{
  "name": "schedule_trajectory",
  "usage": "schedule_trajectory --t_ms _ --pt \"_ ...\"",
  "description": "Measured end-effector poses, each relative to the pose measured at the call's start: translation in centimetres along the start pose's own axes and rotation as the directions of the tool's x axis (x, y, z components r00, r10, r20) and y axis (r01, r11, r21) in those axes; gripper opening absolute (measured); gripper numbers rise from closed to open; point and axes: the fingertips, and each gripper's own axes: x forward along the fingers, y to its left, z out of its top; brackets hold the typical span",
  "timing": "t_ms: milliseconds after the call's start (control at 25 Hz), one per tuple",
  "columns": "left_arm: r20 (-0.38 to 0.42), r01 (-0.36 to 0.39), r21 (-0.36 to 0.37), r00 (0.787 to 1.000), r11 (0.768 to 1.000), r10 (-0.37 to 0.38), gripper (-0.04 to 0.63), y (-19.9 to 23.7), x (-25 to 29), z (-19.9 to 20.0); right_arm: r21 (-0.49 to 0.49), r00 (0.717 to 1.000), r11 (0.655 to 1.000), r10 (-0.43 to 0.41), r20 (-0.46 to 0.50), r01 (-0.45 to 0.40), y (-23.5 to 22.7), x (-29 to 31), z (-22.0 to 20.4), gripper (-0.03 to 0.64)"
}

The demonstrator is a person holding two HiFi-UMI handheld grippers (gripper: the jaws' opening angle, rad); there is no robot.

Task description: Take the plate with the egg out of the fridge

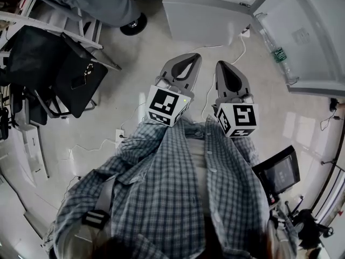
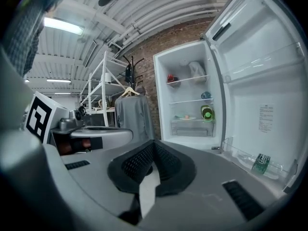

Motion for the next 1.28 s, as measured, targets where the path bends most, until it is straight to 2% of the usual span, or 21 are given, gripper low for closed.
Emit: schedule_trajectory --t_ms 520,680,920,1280 --pt "0.013 0.028 -0.012 1.0 1.0 -0.027 0.008 5.4 2.8 0.6 -0.029 1.0 0.999 -0.014 0.002 0.014 0.0 6.1 1.9 0.005" --pt "0.014 0.04 -0.013 0.999 0.999 -0.04 0.006 6.0 3.4 0.6 -0.031 1.0 0.999 -0.028 0.001 0.028 -0.4 6.7 2.1 0.005" --pt "0.001 0.069 0.026 0.998 0.997 -0.069 0.006 5.7 3.7 0.5 -0.024 0.999 0.999 -0.038 -0.004 0.038 -0.7 7.3 1.8 0.005" --pt "-0.001 0.018 0.002 1.0 1.0 -0.018 0.007 7.4 3.5 0.2 -0.027 1.0 1.0 -0.01 -0.013 0.009 -0.4 8.5 1.8 0.005"
